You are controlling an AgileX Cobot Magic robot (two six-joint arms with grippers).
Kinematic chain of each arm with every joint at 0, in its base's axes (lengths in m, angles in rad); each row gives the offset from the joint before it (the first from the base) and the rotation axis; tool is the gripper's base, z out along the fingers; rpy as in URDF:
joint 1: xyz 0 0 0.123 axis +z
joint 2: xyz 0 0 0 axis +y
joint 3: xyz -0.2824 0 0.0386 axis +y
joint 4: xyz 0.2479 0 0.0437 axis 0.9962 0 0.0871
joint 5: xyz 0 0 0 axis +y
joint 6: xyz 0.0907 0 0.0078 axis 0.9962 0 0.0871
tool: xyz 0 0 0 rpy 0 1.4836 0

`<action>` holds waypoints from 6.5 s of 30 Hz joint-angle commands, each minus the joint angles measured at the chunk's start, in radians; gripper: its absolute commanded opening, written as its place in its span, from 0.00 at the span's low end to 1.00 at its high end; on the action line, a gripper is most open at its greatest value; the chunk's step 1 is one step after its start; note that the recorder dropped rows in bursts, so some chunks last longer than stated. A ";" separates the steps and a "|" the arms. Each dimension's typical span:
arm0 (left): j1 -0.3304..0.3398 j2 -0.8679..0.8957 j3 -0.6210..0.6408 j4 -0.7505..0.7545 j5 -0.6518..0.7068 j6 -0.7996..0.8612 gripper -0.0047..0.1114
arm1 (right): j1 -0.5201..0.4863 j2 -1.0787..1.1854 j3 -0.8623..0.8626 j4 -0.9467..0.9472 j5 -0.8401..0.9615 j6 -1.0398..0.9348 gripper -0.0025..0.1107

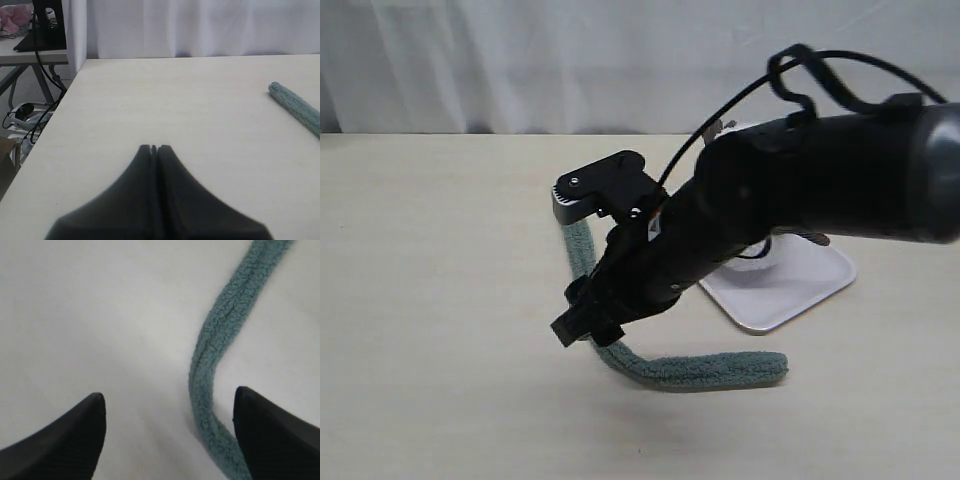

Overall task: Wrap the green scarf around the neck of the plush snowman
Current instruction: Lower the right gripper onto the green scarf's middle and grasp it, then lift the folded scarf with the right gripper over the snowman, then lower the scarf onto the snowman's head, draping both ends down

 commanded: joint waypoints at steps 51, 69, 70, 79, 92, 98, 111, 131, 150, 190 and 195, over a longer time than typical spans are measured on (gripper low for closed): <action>-0.005 -0.002 0.004 -0.007 -0.013 -0.002 0.04 | 0.059 0.211 -0.406 -0.340 0.372 0.255 0.06; -0.005 -0.002 0.004 -0.007 -0.011 -0.002 0.04 | 0.174 -0.111 -0.406 -0.646 0.472 0.419 0.06; -0.005 -0.002 0.004 -0.007 -0.011 -0.002 0.04 | 0.174 -0.111 -0.406 -0.696 0.483 0.454 0.06; -0.005 -0.002 0.004 -0.007 -0.011 -0.002 0.04 | 0.174 -0.102 -0.399 -1.001 0.506 0.587 0.06; -0.005 -0.002 0.004 -0.007 -0.011 -0.002 0.04 | 0.106 -0.102 -0.399 -1.115 0.507 0.634 0.06; -0.005 -0.002 0.004 -0.007 -0.011 -0.002 0.04 | 0.000 -0.102 -0.396 -0.998 0.492 0.657 0.06; -0.005 -0.002 0.004 -0.007 -0.013 -0.002 0.04 | -0.094 -0.102 -0.232 -1.006 0.126 0.608 0.06; -0.005 -0.002 0.004 -0.007 -0.013 -0.002 0.04 | -0.144 0.032 -0.227 -1.174 0.086 0.608 0.06; -0.005 -0.002 0.004 -0.007 -0.011 -0.002 0.04 | -0.067 -0.053 -0.263 -1.307 0.105 0.555 0.06; -0.005 -0.002 0.004 -0.007 -0.013 -0.002 0.04 | -0.168 0.028 -0.207 -1.286 0.161 0.274 0.06; -0.005 -0.002 0.004 -0.007 -0.013 -0.002 0.04 | -0.123 -0.032 -0.207 -1.331 0.156 0.272 0.06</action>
